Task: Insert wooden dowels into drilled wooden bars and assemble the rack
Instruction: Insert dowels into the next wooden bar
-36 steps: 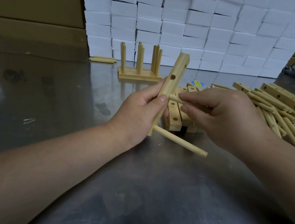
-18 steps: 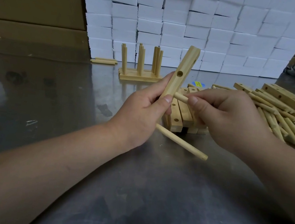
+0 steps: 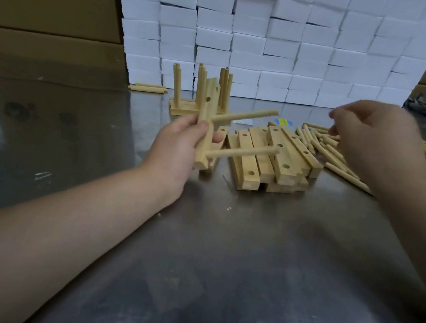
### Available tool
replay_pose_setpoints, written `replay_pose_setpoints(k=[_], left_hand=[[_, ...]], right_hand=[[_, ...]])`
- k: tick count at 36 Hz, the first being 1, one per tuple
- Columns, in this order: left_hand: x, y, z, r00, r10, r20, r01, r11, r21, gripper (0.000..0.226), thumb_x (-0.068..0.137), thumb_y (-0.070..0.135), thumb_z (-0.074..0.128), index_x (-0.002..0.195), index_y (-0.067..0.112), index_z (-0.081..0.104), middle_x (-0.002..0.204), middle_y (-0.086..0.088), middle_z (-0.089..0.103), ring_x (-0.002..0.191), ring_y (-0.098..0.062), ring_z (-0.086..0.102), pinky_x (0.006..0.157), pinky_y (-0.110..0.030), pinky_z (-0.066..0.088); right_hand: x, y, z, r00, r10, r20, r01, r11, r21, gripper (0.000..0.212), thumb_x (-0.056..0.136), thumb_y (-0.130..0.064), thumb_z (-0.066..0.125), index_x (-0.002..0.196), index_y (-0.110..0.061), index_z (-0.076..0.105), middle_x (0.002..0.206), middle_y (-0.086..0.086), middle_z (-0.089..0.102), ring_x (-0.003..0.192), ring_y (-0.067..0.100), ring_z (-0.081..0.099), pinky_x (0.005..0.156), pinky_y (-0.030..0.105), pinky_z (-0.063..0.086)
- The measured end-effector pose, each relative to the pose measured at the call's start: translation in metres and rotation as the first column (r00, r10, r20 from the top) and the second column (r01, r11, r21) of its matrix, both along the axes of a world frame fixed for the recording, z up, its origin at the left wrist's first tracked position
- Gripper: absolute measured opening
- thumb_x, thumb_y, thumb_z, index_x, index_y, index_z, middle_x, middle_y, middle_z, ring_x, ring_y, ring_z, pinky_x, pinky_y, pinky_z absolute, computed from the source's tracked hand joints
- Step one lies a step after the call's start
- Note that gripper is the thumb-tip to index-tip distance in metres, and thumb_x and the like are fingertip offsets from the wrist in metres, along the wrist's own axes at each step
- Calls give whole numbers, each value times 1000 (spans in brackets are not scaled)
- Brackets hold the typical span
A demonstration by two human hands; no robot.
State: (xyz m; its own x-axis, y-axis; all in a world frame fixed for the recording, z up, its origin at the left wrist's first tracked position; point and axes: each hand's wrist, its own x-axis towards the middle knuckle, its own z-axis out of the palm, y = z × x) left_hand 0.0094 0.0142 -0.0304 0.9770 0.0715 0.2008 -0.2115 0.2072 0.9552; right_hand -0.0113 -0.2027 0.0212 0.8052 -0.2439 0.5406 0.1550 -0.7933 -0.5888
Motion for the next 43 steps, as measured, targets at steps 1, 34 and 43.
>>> replay_pose_setpoints(k=[1, 34, 43], left_hand=[[0, 0, 1, 999, -8, -38, 6, 999, -42, 20, 98, 14, 42, 105, 10, 60, 64, 5, 69, 50, -5, 59, 47, -19, 45], [-2, -1, 7, 962, -236, -139, 197, 949, -248, 30, 92, 12, 34, 108, 15, 60, 58, -3, 62, 41, -10, 48, 40, -17, 38], [-4, 1, 7, 942, -314, -115, 292, 941, -173, 28, 91, 10, 42, 103, 19, 65, 64, 0, 66, 46, -5, 53, 47, -15, 42]], right_hand=[[5, -5, 0, 997, -58, -59, 55, 997, -56, 27, 88, -24, 41, 92, -17, 67, 78, 5, 65, 62, 26, 55, 57, 36, 49], [42, -38, -29, 745, -468, -475, 72, 765, -640, 19, 90, -25, 52, 80, -11, 61, 73, 6, 58, 64, 20, 52, 48, 23, 32], [30, -23, -14, 945, -319, -76, 273, 894, -357, 22, 97, -23, 41, 110, -9, 52, 92, 11, 56, 64, 22, 45, 49, 28, 28]])
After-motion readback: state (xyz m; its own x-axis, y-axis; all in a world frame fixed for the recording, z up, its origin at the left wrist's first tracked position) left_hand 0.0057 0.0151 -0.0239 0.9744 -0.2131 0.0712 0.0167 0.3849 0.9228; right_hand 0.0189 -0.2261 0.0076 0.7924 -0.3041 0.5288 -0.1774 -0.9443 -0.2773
